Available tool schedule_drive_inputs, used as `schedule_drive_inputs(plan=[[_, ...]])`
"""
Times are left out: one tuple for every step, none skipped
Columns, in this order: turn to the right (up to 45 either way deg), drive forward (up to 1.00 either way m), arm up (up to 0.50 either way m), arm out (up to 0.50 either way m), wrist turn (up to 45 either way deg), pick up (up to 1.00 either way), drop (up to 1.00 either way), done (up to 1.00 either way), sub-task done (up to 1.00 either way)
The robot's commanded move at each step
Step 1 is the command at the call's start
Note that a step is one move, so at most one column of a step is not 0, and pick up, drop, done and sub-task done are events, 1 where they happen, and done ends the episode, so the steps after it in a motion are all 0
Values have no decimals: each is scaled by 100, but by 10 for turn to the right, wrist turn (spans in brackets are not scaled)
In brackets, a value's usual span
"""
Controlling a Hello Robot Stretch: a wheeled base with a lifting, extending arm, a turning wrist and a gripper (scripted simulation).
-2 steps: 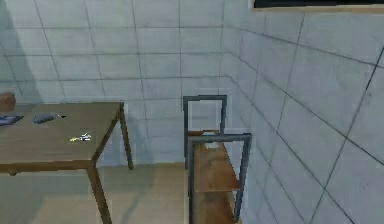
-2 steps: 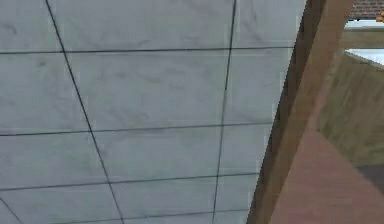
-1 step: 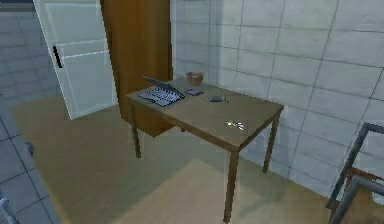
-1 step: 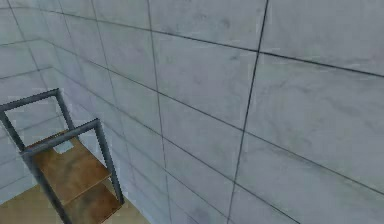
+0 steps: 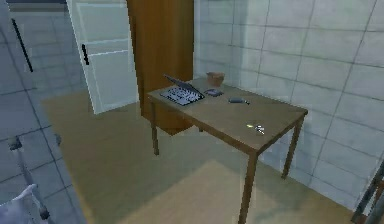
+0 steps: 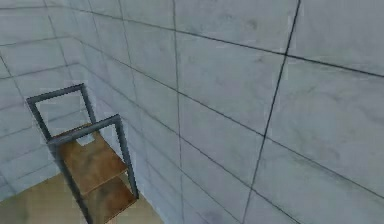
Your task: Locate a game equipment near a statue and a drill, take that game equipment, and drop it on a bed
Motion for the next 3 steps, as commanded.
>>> schedule_drive_inputs(plan=[[0,45,0,0,0,0,0,0,0],[-390,0,0,0,0,0,0,0,0],[0,100,0,0,0,0,0,0,0]])
